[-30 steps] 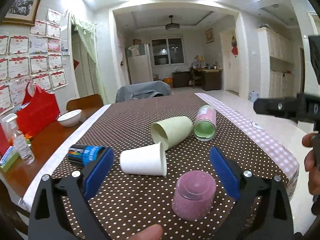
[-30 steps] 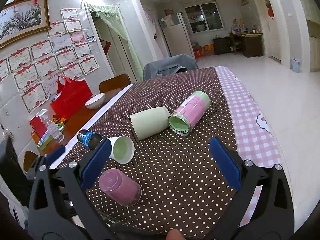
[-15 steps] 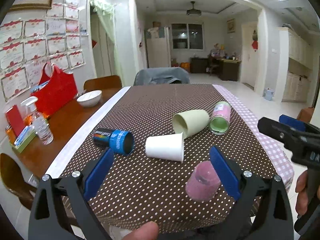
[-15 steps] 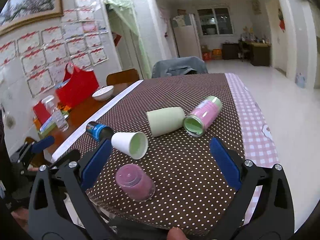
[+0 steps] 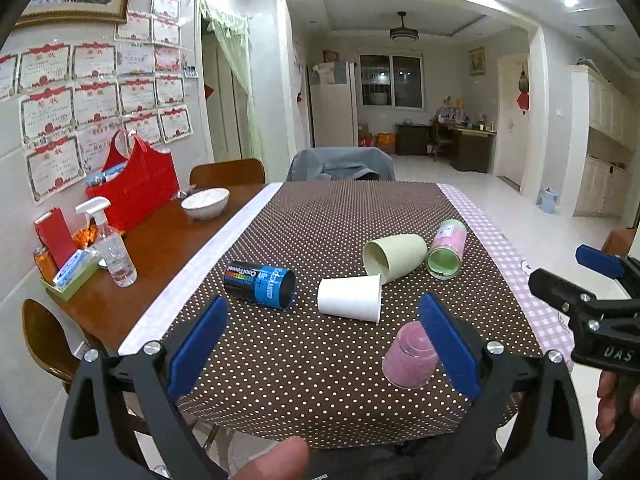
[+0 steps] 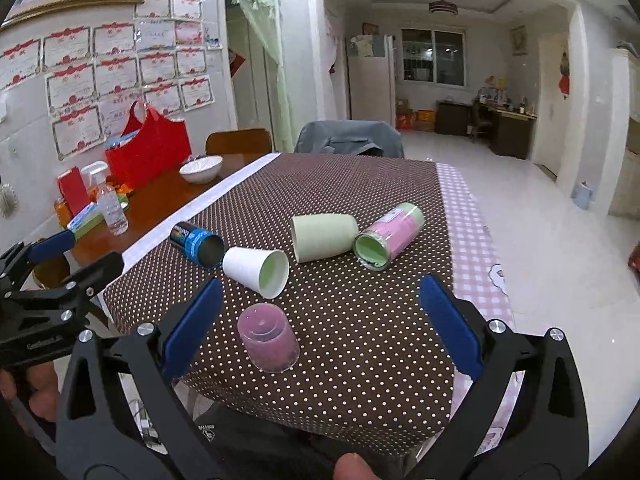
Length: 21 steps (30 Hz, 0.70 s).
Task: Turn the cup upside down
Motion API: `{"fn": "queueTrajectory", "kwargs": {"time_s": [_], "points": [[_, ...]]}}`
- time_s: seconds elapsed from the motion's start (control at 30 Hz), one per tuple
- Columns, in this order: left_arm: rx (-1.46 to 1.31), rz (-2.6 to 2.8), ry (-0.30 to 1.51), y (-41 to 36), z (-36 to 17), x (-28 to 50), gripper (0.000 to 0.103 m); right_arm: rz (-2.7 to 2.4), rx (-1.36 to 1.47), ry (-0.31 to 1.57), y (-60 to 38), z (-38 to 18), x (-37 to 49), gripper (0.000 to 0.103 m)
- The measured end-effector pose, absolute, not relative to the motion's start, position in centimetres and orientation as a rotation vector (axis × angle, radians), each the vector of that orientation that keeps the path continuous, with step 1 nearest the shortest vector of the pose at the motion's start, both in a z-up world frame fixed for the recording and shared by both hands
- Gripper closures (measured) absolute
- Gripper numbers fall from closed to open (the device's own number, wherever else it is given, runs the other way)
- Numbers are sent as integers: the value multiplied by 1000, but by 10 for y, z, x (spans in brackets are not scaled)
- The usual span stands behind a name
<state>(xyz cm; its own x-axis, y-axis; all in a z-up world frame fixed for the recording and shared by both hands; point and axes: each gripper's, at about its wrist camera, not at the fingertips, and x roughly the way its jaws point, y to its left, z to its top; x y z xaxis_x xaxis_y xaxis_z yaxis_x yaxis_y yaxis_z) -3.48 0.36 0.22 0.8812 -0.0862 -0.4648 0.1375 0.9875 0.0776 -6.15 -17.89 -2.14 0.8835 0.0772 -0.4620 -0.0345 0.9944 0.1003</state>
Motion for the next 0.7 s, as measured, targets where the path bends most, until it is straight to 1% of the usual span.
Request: {"fn": "queueTrajectory", "kwargs": {"time_s": [0.23, 0.7], "points": [[105, -95, 439, 4, 15, -51, 8, 48, 117, 462, -180, -17, -67, 6], [95, -73, 431, 2, 17, -57, 8, 57, 112, 429, -171, -14, -77, 6]]}}
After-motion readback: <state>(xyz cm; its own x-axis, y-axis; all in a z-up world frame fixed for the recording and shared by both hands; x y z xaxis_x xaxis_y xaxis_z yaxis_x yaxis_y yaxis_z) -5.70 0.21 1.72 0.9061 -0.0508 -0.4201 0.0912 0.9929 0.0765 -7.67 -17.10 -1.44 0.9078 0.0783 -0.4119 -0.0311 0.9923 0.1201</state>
